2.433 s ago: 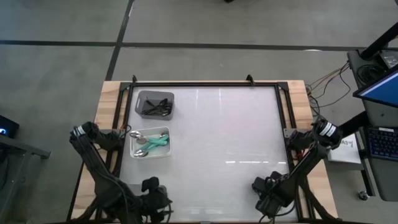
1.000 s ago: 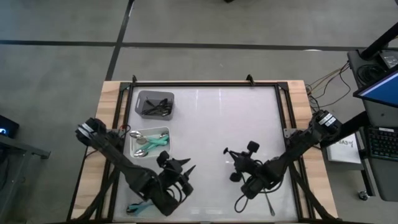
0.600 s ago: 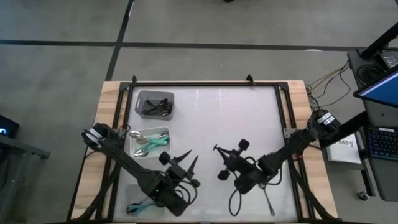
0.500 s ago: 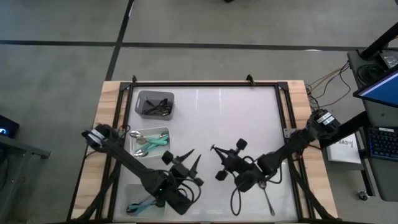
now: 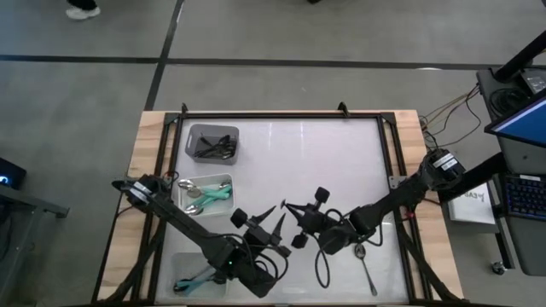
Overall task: Sort silverware by color (type)
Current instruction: Put the blue spoon into the gray bin
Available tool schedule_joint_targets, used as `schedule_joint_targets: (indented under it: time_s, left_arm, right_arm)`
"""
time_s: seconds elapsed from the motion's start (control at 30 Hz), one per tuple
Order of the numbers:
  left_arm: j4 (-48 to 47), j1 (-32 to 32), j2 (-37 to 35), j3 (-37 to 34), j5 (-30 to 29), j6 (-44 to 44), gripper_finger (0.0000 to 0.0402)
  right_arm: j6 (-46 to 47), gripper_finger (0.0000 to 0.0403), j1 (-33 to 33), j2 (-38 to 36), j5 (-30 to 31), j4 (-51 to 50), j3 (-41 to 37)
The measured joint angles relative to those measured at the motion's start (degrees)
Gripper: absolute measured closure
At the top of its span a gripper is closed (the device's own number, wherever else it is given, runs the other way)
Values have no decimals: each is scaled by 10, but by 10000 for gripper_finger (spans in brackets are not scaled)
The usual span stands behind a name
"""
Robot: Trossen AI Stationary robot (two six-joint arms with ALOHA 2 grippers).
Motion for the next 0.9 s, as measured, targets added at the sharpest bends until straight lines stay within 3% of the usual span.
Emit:
schedule_joint_targets:
  time_s: [0.43, 0.57, 0.73, 0.9]
  left_arm:
    - [2, 13, 0, -1, 1, 3, 271]
    - [2, 13, 0, -1, 2, 15, 306]
    - [3, 13, 0, -1, 5, 20, 388]
    - [3, 13, 0, -1, 11, 22, 396]
  right_arm:
    - [-95, 394, 1, 0, -30, 32, 0]
    - [-104, 394, 1, 0, -30, 32, 0]
    - [-105, 394, 1, 0, -31, 32, 0]
    - [-109, 393, 2, 0, -32, 29, 0]
